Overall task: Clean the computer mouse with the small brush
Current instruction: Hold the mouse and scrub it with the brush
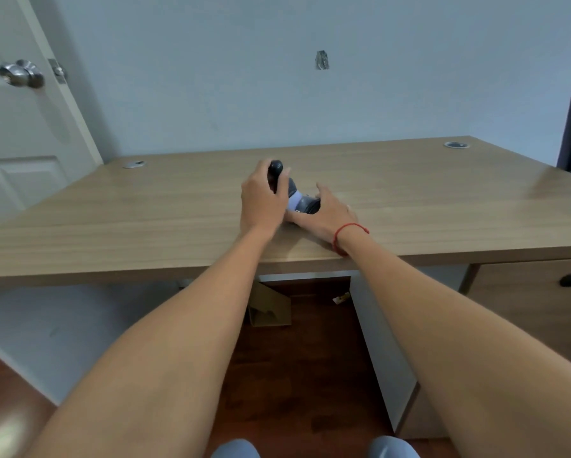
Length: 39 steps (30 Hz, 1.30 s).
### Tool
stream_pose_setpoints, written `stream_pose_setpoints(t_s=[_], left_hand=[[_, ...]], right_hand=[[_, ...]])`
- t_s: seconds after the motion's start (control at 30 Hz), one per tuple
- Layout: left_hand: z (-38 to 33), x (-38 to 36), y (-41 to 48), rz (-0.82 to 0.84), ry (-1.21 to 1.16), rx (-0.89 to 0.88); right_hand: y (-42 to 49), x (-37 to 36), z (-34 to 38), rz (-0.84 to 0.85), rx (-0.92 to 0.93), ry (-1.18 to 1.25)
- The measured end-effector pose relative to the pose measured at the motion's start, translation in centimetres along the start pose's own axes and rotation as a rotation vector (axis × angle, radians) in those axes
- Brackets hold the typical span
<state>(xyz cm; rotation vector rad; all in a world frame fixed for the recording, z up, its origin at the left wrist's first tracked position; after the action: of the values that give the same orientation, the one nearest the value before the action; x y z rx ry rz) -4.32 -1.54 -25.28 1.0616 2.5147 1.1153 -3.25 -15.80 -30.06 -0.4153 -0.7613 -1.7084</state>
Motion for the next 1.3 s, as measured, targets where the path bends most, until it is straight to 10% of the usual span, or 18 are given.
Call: stream_pose_setpoints(t_s=[0.8, 1.3], left_hand=[[-2.1, -2.2, 2.1, 0.353, 0.005, -0.026], [-2.1, -1.4, 1.5, 0.258, 0.003, -0.041]], right_hand=[[0.3, -0.2, -0.1, 0.023, 0.053, 0.018], [0.4, -0.3, -0.7, 0.060, -0.037, 0.097]])
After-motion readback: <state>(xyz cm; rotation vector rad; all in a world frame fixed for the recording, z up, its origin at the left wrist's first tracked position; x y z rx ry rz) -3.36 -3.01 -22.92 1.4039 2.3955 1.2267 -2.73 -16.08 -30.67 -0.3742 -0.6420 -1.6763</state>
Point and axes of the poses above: each hand's wrist, its own y-axis towards the middle knuckle, its own x-axis out of the back of the hand, z = x × y, the point moved 6 cm from there along y, towards the middle knuckle, and after that the axes turned 13 degrees about -z, right-handed, at the moved point
